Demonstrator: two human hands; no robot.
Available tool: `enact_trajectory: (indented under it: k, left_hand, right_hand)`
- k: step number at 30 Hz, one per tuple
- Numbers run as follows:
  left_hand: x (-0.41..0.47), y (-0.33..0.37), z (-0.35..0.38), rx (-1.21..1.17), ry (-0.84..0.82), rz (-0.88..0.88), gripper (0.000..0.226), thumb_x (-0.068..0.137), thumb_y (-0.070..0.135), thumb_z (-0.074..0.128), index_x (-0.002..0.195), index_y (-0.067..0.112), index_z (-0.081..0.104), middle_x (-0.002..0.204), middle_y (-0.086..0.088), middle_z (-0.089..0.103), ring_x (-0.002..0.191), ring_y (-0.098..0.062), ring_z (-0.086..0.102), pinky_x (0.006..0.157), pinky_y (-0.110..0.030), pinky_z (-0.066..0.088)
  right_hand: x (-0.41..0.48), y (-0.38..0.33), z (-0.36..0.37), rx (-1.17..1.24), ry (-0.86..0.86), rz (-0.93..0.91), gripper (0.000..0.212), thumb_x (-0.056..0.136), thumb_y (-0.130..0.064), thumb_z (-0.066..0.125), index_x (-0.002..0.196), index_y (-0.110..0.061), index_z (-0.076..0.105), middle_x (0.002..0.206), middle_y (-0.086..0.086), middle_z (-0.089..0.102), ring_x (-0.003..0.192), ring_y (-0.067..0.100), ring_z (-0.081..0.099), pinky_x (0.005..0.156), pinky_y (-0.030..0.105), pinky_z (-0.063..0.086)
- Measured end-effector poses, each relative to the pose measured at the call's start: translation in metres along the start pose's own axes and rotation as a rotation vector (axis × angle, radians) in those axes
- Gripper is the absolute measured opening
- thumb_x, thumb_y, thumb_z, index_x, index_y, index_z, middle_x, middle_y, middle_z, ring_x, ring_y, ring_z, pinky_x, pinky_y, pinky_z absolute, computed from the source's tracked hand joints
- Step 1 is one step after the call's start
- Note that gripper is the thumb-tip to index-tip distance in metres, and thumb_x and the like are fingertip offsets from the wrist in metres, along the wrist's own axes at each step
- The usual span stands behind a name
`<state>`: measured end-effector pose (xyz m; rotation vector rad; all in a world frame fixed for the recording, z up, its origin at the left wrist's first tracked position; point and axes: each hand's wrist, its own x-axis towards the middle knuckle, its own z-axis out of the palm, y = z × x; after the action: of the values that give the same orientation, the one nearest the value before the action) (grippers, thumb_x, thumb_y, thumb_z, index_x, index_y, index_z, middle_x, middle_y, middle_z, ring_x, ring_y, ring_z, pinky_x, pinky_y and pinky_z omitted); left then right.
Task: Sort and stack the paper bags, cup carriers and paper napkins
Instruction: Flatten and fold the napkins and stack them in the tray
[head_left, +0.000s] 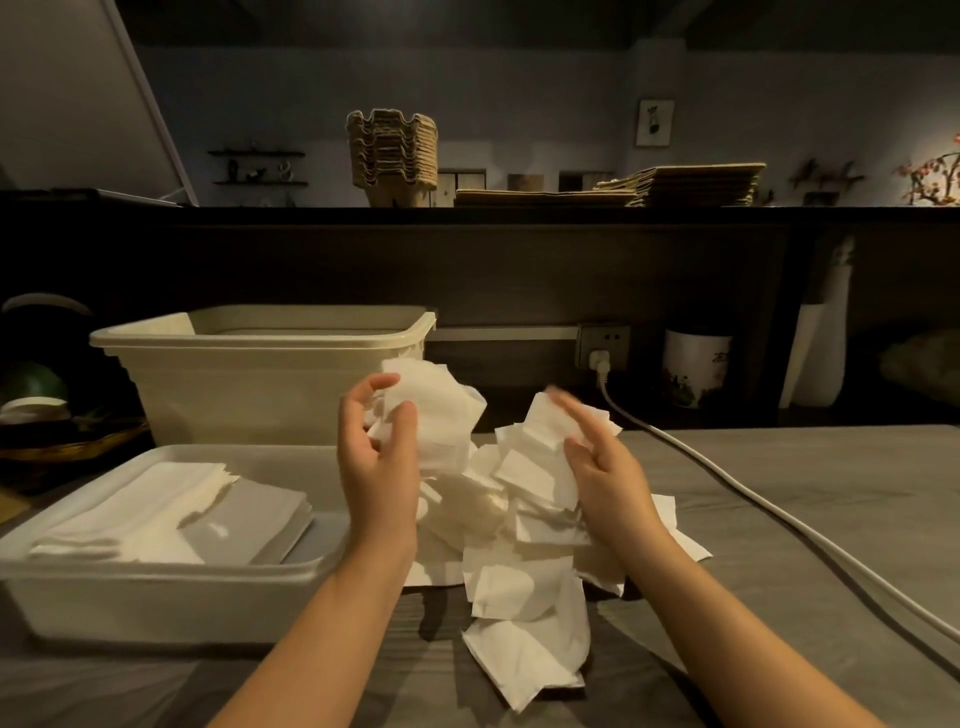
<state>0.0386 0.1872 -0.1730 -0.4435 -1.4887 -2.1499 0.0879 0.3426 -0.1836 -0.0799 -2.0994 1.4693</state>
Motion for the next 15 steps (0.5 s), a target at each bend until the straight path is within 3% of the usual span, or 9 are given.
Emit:
enact_trajectory:
  k: [1,3,6,8,10,12,15]
  left_hand:
    - [-0.001,0.0,0.001,0.007,-0.037,0.002,0.042,0.092,0.012,0.053,0.082,0.053,0.057,0.111,0.008,0.056,0.081,-0.015,0.055,0.063,-0.033,0.05]
    - [-0.005,0.0,0.002,0.024,-0.155,-0.006,0.041,0.092,0.011,0.054,0.077,0.049,0.061,0.093,0.019,0.06,0.071,-0.018,0.05,0.06,-0.034,0.044]
    - [-0.014,-0.003,0.006,0.109,-0.358,-0.013,0.037,0.091,0.01,0.055,0.08,0.043,0.063,0.083,0.02,0.06,0.07,-0.012,0.051,0.063,-0.03,0.045]
    - [-0.018,-0.005,0.009,0.194,-0.43,0.004,0.033,0.091,0.005,0.054,0.084,0.036,0.063,0.089,0.016,0.06,0.065,0.005,0.053,0.06,-0.011,0.044]
    - [-0.02,-0.007,0.011,0.276,-0.436,0.008,0.031,0.091,0.002,0.054,0.089,0.032,0.06,0.098,0.014,0.06,0.066,0.013,0.054,0.059,-0.002,0.041]
    - [-0.019,-0.01,0.01,0.322,-0.409,-0.001,0.031,0.091,0.006,0.056,0.094,0.036,0.057,0.101,0.017,0.059,0.052,0.006,0.047,0.051,-0.004,0.038]
    - [-0.019,-0.012,0.01,0.324,-0.405,-0.025,0.034,0.089,0.013,0.06,0.101,0.043,0.05,0.109,0.018,0.055,0.071,-0.004,0.055,0.061,-0.013,0.049]
  right_hand:
    - [-0.001,0.0,0.001,0.0,-0.008,0.006,0.041,0.1,-0.011,0.035,0.104,-0.045,0.058,0.102,-0.018,0.056,0.071,0.01,0.055,0.063,0.024,0.049]
    - [-0.001,-0.001,0.003,0.017,0.0,0.049,0.037,0.098,-0.008,0.037,0.086,-0.03,0.064,0.094,-0.014,0.06,0.081,0.006,0.054,0.08,0.03,0.049]
    - [0.0,-0.003,0.004,0.153,-0.015,0.138,0.029,0.097,-0.013,0.04,0.086,-0.024,0.065,0.093,-0.003,0.063,0.094,0.019,0.058,0.089,0.04,0.048]
    - [-0.002,-0.006,0.005,0.326,-0.051,0.219,0.023,0.097,-0.032,0.042,0.091,-0.029,0.064,0.104,0.002,0.064,0.102,0.022,0.058,0.093,0.045,0.048]
    - [-0.003,-0.006,0.005,0.393,-0.083,0.252,0.025,0.093,-0.053,0.038,0.092,-0.038,0.058,0.112,-0.001,0.061,0.109,0.022,0.056,0.097,0.049,0.045]
    - [-0.005,-0.006,0.006,0.395,-0.082,0.187,0.023,0.089,-0.053,0.041,0.088,-0.037,0.058,0.102,-0.005,0.063,0.1,0.015,0.06,0.092,0.042,0.05]
    - [-0.007,-0.007,0.007,0.289,-0.061,0.054,0.022,0.092,-0.032,0.051,0.076,-0.021,0.06,0.067,-0.012,0.062,0.066,0.005,0.06,0.059,0.019,0.049]
